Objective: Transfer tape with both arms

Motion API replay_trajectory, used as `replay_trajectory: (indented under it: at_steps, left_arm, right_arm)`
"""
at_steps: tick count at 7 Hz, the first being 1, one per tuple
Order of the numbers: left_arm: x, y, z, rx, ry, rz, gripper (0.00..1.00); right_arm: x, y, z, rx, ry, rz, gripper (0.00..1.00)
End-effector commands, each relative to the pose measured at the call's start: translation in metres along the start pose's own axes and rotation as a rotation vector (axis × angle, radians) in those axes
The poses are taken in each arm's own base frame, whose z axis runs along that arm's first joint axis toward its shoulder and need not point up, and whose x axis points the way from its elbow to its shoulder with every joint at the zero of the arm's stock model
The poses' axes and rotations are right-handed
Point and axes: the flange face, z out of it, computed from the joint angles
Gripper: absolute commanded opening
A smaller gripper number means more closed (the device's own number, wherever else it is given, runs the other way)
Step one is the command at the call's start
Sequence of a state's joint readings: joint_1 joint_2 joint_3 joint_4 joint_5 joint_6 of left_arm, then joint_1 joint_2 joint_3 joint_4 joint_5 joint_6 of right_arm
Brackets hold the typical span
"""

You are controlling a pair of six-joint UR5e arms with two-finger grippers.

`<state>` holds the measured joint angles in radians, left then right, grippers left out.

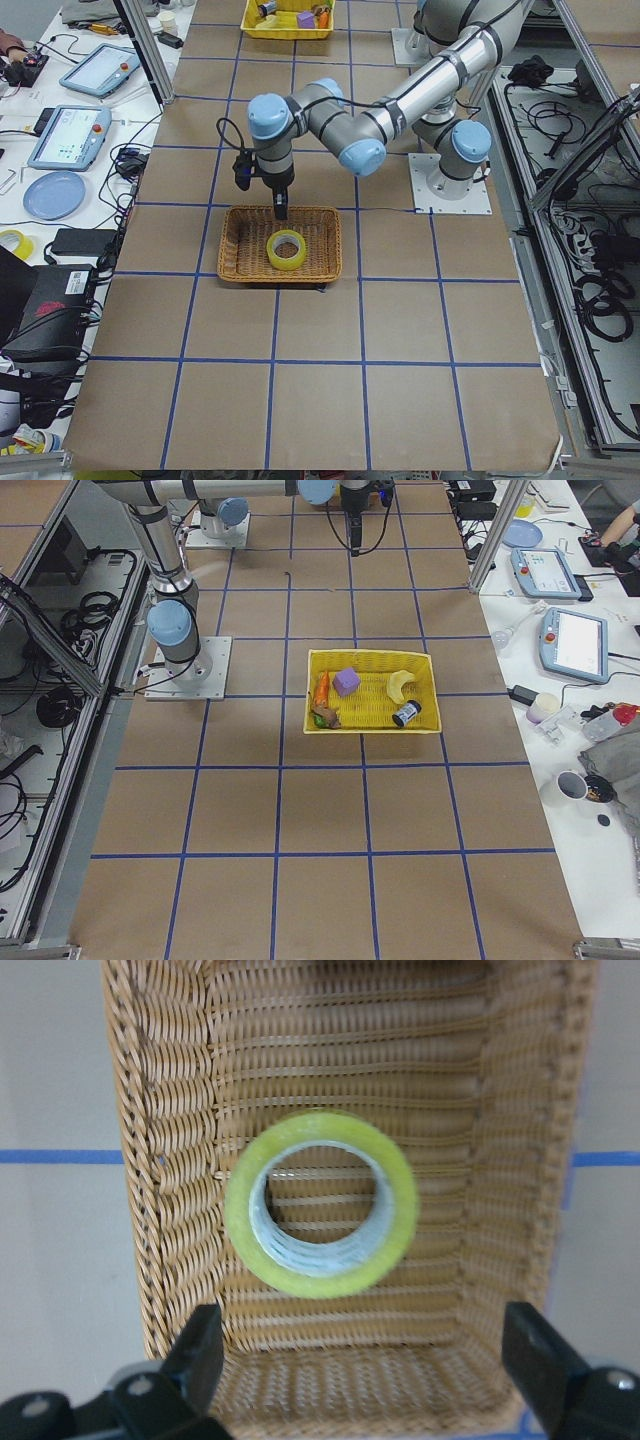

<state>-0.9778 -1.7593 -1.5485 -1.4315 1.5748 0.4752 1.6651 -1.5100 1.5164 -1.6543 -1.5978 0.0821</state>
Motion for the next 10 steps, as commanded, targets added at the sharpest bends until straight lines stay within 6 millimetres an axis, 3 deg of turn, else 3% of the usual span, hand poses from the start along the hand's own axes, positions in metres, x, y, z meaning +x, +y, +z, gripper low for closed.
replay_trajectory:
  at_steps: [1,2,5,6,7,10]
  left_arm:
    - [0.134,0.016,-0.064,0.027,-0.01,-0.073,1.0]
    - [0.184,0.023,-0.075,0.05,-0.012,-0.024,1.0]
    - [0.313,0.053,-0.079,0.051,-0.018,0.203,1.0]
    - [0.333,0.061,-0.073,0.04,-0.01,0.24,1.0]
    - [0.341,0.065,-0.072,0.035,-0.01,0.256,1.0]
    - [0.34,0.067,-0.072,0.032,-0.014,0.259,1.0]
  right_arm:
    - [0.0,-0.001,-0.002,0.004,0.0,0.002,1.0]
    - [0.0,-0.001,-0.002,0.004,0.0,0.003,1.0]
    - [0.002,-0.004,-0.003,0.01,-0.003,0.009,1.0]
    - [0.004,-0.004,-0.003,0.012,-0.001,0.029,1.0]
    - [0.005,-0.005,-0.003,0.013,-0.003,0.029,1.0]
    - [0.006,-0.004,-0.003,0.01,-0.002,0.029,1.0]
